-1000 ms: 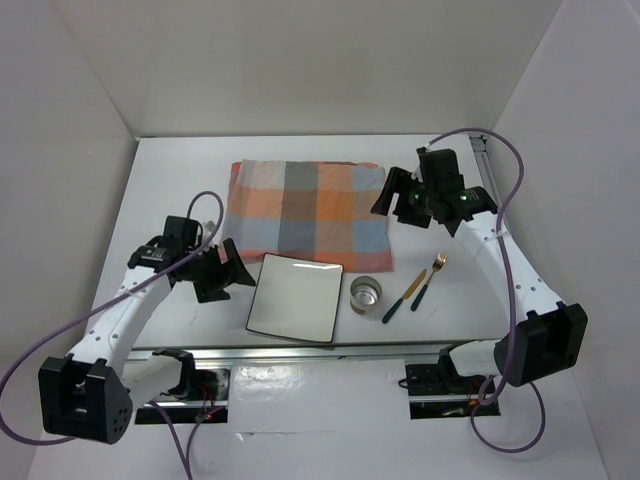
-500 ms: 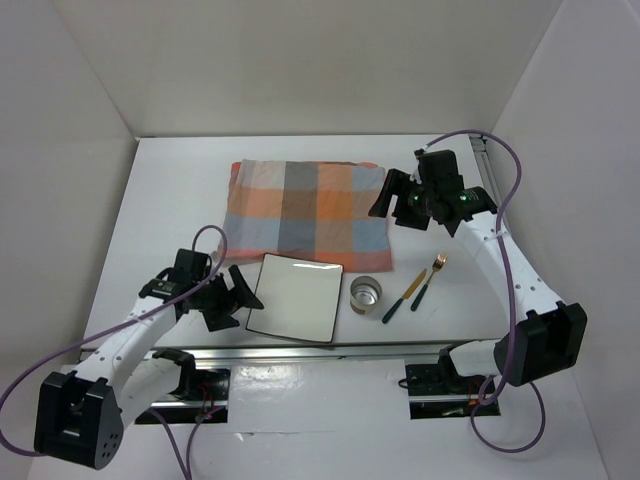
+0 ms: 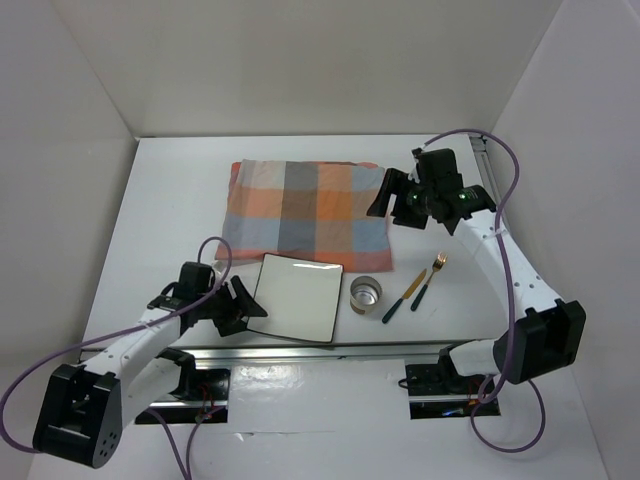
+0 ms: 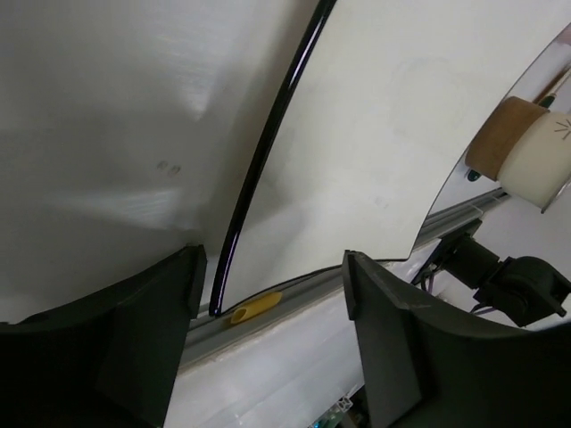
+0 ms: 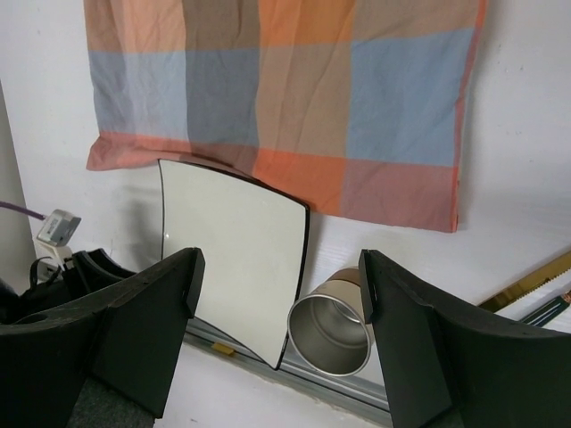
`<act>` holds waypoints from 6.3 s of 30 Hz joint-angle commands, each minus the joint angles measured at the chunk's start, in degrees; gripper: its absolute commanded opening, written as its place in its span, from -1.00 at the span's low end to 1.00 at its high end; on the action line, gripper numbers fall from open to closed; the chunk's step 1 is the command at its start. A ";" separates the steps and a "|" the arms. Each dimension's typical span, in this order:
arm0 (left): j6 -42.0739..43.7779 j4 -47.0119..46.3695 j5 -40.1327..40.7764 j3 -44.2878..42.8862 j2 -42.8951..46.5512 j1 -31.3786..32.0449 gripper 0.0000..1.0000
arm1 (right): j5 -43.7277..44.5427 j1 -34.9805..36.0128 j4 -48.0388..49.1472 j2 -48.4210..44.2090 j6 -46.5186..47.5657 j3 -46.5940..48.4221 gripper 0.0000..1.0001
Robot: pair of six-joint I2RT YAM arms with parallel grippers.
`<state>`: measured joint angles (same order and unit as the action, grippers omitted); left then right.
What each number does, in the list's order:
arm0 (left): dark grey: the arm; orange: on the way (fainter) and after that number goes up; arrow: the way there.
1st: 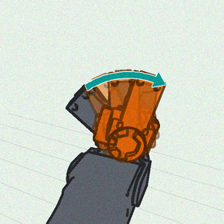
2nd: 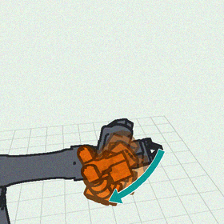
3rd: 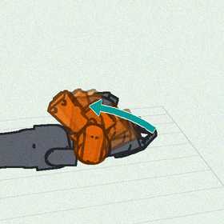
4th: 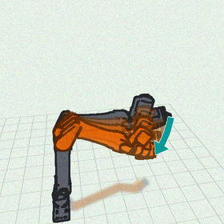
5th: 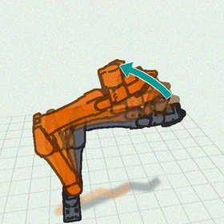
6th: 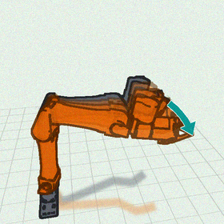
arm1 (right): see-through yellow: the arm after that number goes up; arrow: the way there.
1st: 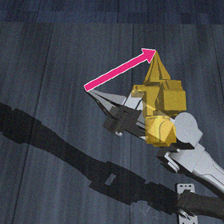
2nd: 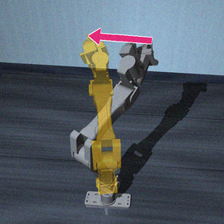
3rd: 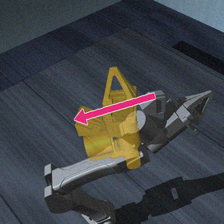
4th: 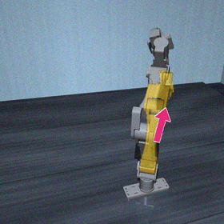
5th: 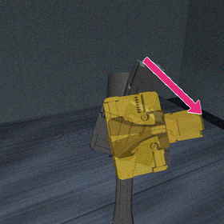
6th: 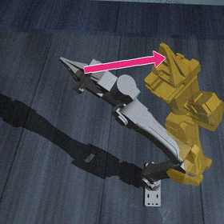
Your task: Set the dinner table for one person
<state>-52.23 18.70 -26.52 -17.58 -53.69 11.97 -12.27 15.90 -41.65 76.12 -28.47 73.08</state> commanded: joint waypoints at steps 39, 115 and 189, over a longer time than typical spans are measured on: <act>2.74 -21.25 -7.57 9.15 -10.45 0.34 0.14 | -1.09 0.10 1.92 5.18 3.33 7.07 0.63; -25.03 -63.87 -8.28 -32.77 -39.98 -3.44 -1.00 | 0.49 -4.65 -0.98 7.64 8.17 12.26 0.61; -1.04 -19.23 -3.18 -42.53 -49.67 -6.25 0.59 | 1.12 -5.18 -8.80 -2.37 2.89 -1.18 0.63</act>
<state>-56.66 -3.55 -30.98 -56.95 -106.24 5.45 -10.94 11.07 -47.33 76.53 -24.86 73.95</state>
